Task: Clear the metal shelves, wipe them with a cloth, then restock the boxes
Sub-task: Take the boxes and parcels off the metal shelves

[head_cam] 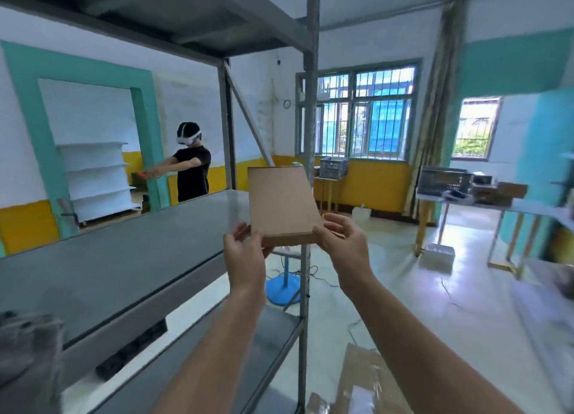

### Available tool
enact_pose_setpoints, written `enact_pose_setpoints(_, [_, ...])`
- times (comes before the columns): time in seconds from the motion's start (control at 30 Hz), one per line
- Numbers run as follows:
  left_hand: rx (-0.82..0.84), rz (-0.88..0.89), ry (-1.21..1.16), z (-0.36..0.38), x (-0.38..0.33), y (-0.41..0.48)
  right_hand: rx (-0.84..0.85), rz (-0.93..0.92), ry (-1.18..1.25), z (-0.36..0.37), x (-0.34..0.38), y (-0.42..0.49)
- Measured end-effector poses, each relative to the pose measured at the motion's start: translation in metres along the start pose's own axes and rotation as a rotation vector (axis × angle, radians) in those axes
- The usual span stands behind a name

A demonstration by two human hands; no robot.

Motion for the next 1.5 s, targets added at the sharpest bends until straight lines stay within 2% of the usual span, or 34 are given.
enact_pose_setpoints(0.3, [0.356, -0.126, 0.024, 0.046, 0.046, -0.119, -0.215, 0.158, 0.140, -0.127, 0.019, -0.121])
enact_pose_setpoints(0.53, [0.647, -0.228, 0.104, 0.111, 0.110, -0.247, -0.433, 0.185, 0.202, -0.276, 0.037, -0.221])
enact_pose_setpoints(0.7, [0.961, -0.330, 0.297, 0.172, 0.189, -0.386, -0.700, 0.207, 0.125, -0.422, 0.058, -0.338])
enact_pose_setpoints(0.83, [1.131, -0.398, 0.397, 0.202, 0.241, -0.494, -0.851, 0.221, -0.006, -0.517, 0.087, -0.419])
enact_pose_setpoints(0.97, [1.159, -0.472, 0.431, 0.219, 0.285, -0.554, -0.836, 0.352, -0.100, -0.573, 0.093, -0.466])
enact_pose_setpoints(1.13, [1.193, -0.522, 0.484, 0.235, 0.327, -0.582, -0.772, 0.485, -0.171, -0.607, 0.085, -0.487])
enact_pose_setpoints(1.5, [1.359, -0.590, 0.721, 0.275, 0.450, -0.575, -0.796, 0.741, -0.164, -0.688, -0.020, -0.477])
Point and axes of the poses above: each hand's wrist, its own y-axis towards the middle knuckle, its own z-axis out of the palm, x = y × z, the point moved 10 cm from there along y, towards the middle knuckle, and after that the axes turned 15 degrees about y, right-handed, at the moved point
